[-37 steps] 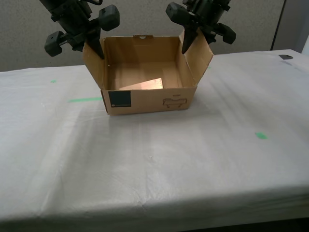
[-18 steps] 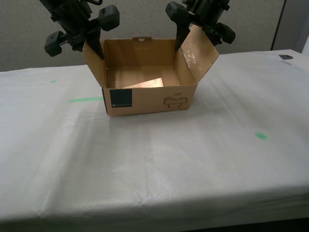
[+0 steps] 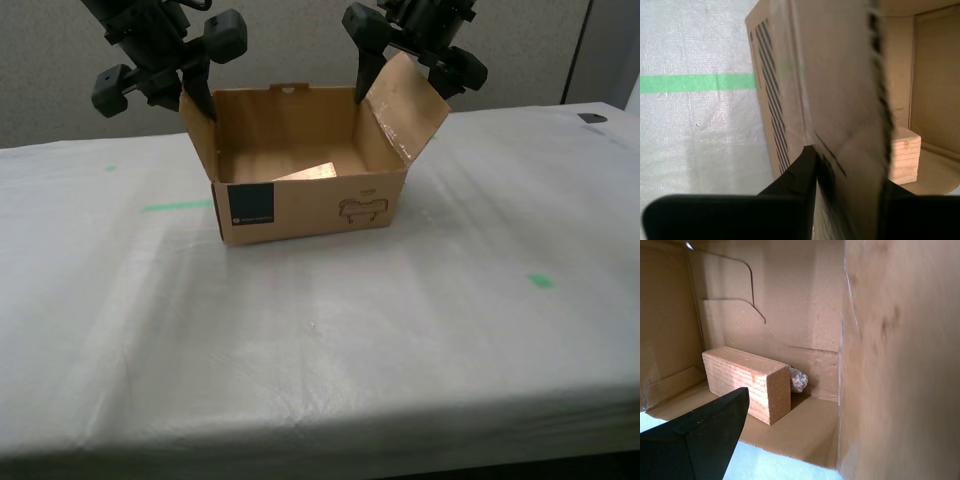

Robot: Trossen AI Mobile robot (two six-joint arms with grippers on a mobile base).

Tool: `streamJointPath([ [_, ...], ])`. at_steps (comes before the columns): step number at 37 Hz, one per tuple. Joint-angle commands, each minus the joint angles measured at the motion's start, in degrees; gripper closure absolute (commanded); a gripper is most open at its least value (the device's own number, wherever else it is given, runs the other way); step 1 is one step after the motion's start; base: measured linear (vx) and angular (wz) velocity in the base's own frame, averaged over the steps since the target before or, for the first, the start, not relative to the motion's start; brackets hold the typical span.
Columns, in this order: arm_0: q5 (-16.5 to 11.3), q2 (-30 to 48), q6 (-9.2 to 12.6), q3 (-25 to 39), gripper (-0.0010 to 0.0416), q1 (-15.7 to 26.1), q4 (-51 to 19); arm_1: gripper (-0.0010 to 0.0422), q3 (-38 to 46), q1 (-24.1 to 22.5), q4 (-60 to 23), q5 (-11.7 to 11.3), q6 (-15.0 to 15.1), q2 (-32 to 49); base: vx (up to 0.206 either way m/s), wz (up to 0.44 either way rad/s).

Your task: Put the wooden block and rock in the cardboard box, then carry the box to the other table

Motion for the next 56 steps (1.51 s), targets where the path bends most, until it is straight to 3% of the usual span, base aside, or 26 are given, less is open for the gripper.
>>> streamJointPath([
  [1,-0.04,-0.07,-0.20,0.07,0.0012,-0.02,0.13,0.0358,0.09,-0.02,0.90,0.33,-2.23,-0.07,0.000,0.000],
  [7,-0.04,-0.07,-0.76,0.07,0.0012,-0.02,0.35,0.0336,0.09,-0.02,-0.31,0.31,1.27,-0.13,0.000,0.000],
  [9,-0.04,-0.07,-0.76,0.07,0.0012,-0.02,0.39,0.0330,0.09,0.00,-0.22,0.17,0.68,-0.11,0.000,0.000],
  [13,-0.04,-0.07,-0.83,0.07,0.0015,-0.02,0.39,0.0316,0.09,0.02,-0.39,-2.38,-4.72,-0.02,0.000,0.000],
  [29,-0.04,-0.07,-1.22,0.09,0.0019,-0.02,0.37,0.0250,0.11,0.04,-1.92,-2.69,-3.45,-0.04,0.000,0.000],
  [44,-0.04,-0.07,-1.42,0.09,0.0019,-0.02,0.35,0.0151,0.22,0.24,-3.13,-2.78,-3.26,-0.09,0.000,0.000],
  [49,-0.04,-0.07,-1.75,0.07,0.0019,-0.02,0.37,0.0117,0.20,0.37,-3.54,-4.46,-3.23,-0.11,0.000,0.000],
  [56,-0.02,-0.07,-2.27,0.09,0.0019,-0.02,0.35,0.0071,0.20,0.52,-4.52,-4.48,-3.15,-0.13,0.000,0.000],
])
